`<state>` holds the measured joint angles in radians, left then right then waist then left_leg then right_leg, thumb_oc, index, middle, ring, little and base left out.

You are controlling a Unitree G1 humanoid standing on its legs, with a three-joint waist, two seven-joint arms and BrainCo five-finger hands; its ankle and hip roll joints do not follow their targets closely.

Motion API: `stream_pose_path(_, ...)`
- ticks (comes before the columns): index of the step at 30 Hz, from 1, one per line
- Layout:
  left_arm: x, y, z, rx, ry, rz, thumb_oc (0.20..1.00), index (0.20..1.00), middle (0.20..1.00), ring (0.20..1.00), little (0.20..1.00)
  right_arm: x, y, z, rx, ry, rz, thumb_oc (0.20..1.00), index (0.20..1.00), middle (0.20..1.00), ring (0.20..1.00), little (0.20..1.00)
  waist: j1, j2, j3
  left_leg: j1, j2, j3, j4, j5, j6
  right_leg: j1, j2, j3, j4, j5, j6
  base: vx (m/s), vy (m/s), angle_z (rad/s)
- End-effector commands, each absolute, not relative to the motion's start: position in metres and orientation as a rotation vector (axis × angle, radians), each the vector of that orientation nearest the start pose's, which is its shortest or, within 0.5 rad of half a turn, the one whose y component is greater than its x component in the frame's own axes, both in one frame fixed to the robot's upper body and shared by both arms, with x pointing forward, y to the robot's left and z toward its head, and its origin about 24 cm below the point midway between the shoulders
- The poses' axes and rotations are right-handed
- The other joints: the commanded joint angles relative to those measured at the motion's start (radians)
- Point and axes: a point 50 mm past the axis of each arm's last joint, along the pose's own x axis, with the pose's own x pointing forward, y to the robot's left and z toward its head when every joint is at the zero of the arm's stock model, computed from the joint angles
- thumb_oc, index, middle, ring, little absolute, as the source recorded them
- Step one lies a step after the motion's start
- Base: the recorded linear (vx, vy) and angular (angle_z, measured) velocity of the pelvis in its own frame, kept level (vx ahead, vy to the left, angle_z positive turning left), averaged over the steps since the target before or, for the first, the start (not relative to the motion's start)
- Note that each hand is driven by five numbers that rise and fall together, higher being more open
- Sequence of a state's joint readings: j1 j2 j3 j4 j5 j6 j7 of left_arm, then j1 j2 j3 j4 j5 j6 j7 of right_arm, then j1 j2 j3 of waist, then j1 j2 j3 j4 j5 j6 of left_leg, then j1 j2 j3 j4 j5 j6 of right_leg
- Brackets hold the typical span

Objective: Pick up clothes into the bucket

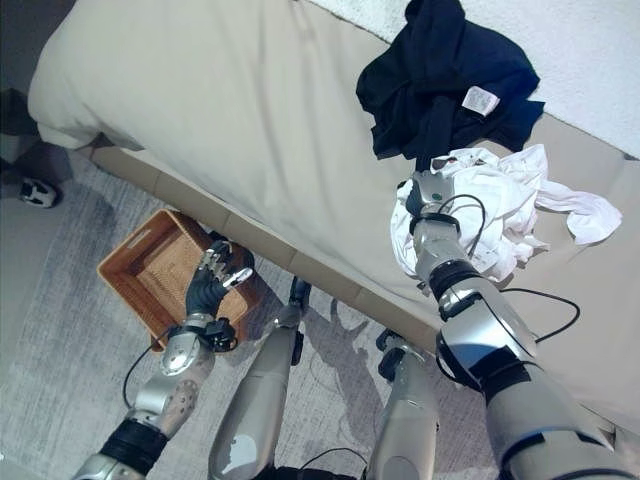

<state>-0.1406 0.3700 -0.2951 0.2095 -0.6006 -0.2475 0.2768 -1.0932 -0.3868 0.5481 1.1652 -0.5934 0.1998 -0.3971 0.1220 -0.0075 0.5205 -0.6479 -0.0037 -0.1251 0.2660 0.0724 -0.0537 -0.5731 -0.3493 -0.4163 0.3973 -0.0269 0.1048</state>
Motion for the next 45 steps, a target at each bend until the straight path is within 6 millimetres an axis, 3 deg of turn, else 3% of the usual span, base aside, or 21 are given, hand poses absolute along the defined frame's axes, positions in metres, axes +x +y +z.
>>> stream_pose_path(1, 0.269, 0.179, 0.056, -0.196, -0.127, 0.096, 1.000, 1.000, 1.000, 1.000, 1.000, 0.408, -0.222, 0.167, -1.384, -0.072, -0.430, 0.200, 0.200, 0.200, 0.200, 0.200, -0.022, -0.026, -0.001, 0.037, 0.038, 0.066, 0.018, -0.060, 0.018, 0.115, -0.034, 0.046, -0.055, 0.055, 0.090, 0.00, -0.004, -0.06)
stream_pose_path(5, 0.269, 0.182, 0.055, -0.198, -0.127, 0.116, 1.000, 1.000, 1.000, 1.000, 1.000, 0.405, -0.218, 0.187, -1.242, -0.199, -0.472, 0.200, 0.200, 0.200, 0.200, 0.200, -0.036, -0.038, -0.001, 0.051, 0.042, 0.073, 0.013, -0.060, 0.016, 0.125, -0.030, 0.053, -0.063, 0.056, 0.090, 0.00, -0.015, -0.10)
stream_pose_path(6, 0.268, 0.184, 0.056, -0.208, -0.138, 0.131, 1.000, 1.000, 1.000, 1.000, 1.000, 0.397, -0.215, 0.208, -1.075, -0.346, -0.504, 0.200, 0.200, 0.200, 0.200, 0.200, -0.051, -0.044, -0.001, 0.059, 0.043, 0.077, 0.007, -0.059, 0.016, 0.132, -0.028, 0.057, -0.071, 0.059, 0.092, 0.00, -0.008, -0.09)
stream_pose_path(7, 0.268, 0.185, 0.057, -0.211, -0.143, 0.139, 1.000, 1.000, 1.000, 1.000, 1.000, 0.389, -0.215, 0.216, -1.001, -0.429, -0.512, 0.200, 0.200, 0.200, 0.200, 0.200, -0.059, -0.048, -0.001, 0.065, 0.045, 0.078, 0.004, -0.060, 0.016, 0.136, -0.028, 0.058, -0.073, 0.061, 0.094, 0.01, -0.020, -0.10)
stream_pose_path(14, 0.266, 0.182, 0.060, -0.218, -0.180, 0.100, 1.000, 1.000, 1.000, 1.000, 1.000, 0.352, -0.238, 0.208, -0.741, -0.583, -0.579, 0.200, 0.200, 0.200, 0.200, 0.200, -0.064, -0.046, -0.001, 0.111, 0.042, 0.074, -0.012, -0.060, 0.020, 0.188, -0.031, 0.052, -0.093, 0.064, 0.102, 0.01, -0.024, -0.05)
stream_pose_path(16, 0.267, 0.182, 0.060, -0.214, -0.181, 0.092, 1.000, 1.000, 1.000, 1.000, 1.000, 0.353, -0.239, 0.201, -0.755, -0.559, -0.569, 0.200, 0.200, 0.200, 0.200, 0.200, -0.058, -0.046, -0.001, 0.117, 0.044, 0.075, -0.015, -0.057, 0.019, 0.195, -0.028, 0.054, -0.103, 0.067, 0.103, 0.00, -0.011, -0.02)
stream_pose_path(21, 0.267, 0.180, 0.061, -0.218, -0.183, 0.066, 1.000, 1.000, 1.000, 1.000, 1.000, 0.364, -0.243, 0.208, -0.880, -0.510, -0.546, 0.200, 0.200, 0.200, 0.200, 0.200, -0.043, -0.039, -0.001, 0.110, 0.039, 0.071, -0.012, -0.056, 0.019, 0.189, -0.025, 0.055, -0.101, 0.063, 0.099, -0.01, -0.015, -0.03)
stream_pose_path(26, 0.264, 0.176, 0.055, -0.224, -0.152, 0.053, 1.000, 1.000, 1.000, 1.000, 1.000, 0.381, -0.234, 0.208, -0.967, -0.445, -0.504, 0.200, 0.200, 0.200, 0.200, 0.200, -0.031, -0.021, -0.001, 0.095, 0.034, 0.068, -0.011, -0.053, 0.020, 0.173, -0.028, 0.053, -0.097, 0.065, 0.099, 0.00, 0.000, 0.00)
stream_pose_path(27, 0.264, 0.175, 0.055, -0.226, -0.152, 0.052, 1.000, 1.000, 1.000, 1.000, 1.000, 0.384, -0.232, 0.207, -0.974, -0.429, -0.494, 0.288, 0.288, 0.288, 0.288, 0.288, -0.029, -0.019, -0.001, 0.093, 0.034, 0.069, -0.012, -0.051, 0.020, 0.171, -0.029, 0.053, -0.099, 0.067, 0.100, 0.00, 0.000, 0.00)
stream_pose_path(28, 0.264, 0.175, 0.055, -0.226, -0.152, 0.053, 1.000, 1.000, 1.000, 1.000, 1.000, 0.384, -0.231, 0.207, -0.974, -0.430, -0.494, 0.442, 0.442, 0.442, 0.442, 0.442, -0.029, -0.019, -0.001, 0.092, 0.034, 0.069, -0.012, -0.051, 0.020, 0.171, -0.029, 0.053, -0.099, 0.067, 0.100, -0.01, 0.008, 0.04)
stream_pose_path(29, 0.264, 0.176, 0.055, -0.226, -0.152, 0.056, 1.000, 1.000, 1.000, 1.000, 1.000, 0.390, -0.229, 0.207, -0.978, -0.402, -0.485, 1.000, 1.000, 1.000, 1.000, 1.000, -0.025, -0.016, -0.001, 0.090, 0.033, 0.070, -0.015, -0.050, 0.021, 0.169, -0.030, 0.051, -0.100, 0.069, 0.100, 0.00, 0.000, 0.00)
stream_pose_path(39, 0.266, 0.179, 0.057, -0.229, -0.161, 0.092, 1.000, 1.000, 1.000, 1.000, 1.000, 0.386, -0.221, 0.206, -0.908, -0.449, -0.555, 1.000, 1.000, 1.000, 1.000, 1.000, -0.026, -0.020, -0.001, 0.076, 0.026, 0.067, -0.010, -0.055, 0.025, 0.160, -0.035, 0.048, -0.102, 0.079, 0.105, 0.00, 0.003, 0.02)
stream_pose_path(45, 0.268, 0.175, 0.059, -0.217, -0.174, 0.091, 1.000, 1.000, 1.000, 1.000, 1.000, 0.375, -0.219, 0.185, -0.936, -0.453, -0.593, 1.000, 1.000, 1.000, 1.000, 1.000, -0.029, -0.019, -0.001, 0.064, 0.023, 0.066, -0.002, -0.059, 0.028, 0.154, -0.039, 0.048, -0.102, 0.082, 0.109, 0.00, 0.000, 0.00)
